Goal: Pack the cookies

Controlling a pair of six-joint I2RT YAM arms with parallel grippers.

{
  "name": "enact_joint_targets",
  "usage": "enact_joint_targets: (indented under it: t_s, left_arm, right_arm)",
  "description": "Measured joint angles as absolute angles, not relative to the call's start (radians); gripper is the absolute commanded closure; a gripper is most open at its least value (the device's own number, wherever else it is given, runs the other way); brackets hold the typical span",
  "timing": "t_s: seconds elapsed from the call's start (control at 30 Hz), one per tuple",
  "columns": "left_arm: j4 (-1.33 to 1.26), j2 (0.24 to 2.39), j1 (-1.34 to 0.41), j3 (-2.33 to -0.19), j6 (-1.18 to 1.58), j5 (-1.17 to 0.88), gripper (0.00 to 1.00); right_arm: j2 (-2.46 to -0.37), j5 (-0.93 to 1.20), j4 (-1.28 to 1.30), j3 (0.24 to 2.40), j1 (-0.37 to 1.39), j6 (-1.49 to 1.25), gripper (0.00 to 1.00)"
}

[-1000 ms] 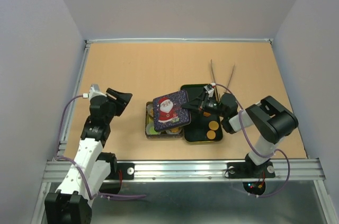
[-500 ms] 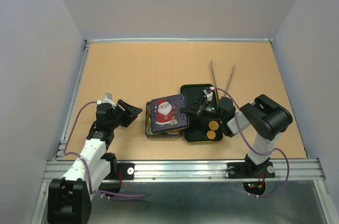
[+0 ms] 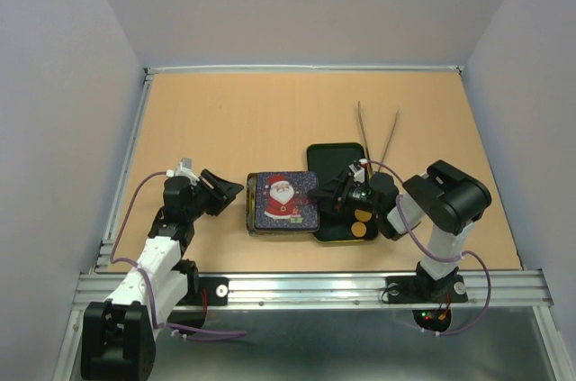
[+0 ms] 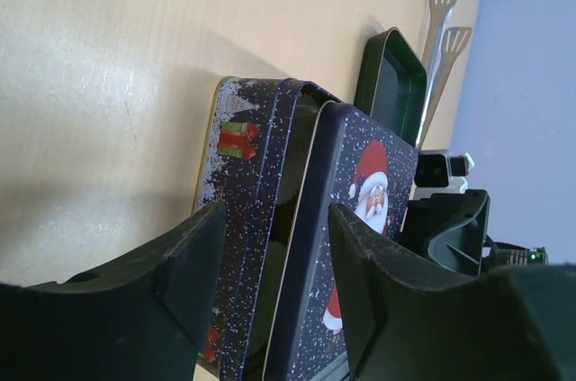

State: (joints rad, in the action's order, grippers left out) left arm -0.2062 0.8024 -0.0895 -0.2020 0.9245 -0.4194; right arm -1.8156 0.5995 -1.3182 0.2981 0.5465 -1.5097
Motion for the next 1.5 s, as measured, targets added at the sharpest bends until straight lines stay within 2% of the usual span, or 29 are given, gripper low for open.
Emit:
enact_joint_targets:
  t_s: [0.1, 0.8, 1.5]
  left_arm:
    - [-0.207, 0.803, -0.089, -0.202, 0.925, -0.419, 0.42]
    - [-0.251, 0.818, -0.089, -0.159, 0.925, -0.436, 0.43]
    - [-0.271, 0.833, -0.089, -0.156, 0.925, -0.443, 0.44]
  right_arm:
    - [-1.816, 0.600, -1.317, 0.298, 0.546, -1.502, 0.29]
    - [-1.722, 0.599, -1.312, 0.341, 0.561, -1.444, 0.29]
    - [-1.725, 0.602, -1.282, 0.343, 0.590, -1.361, 0.32]
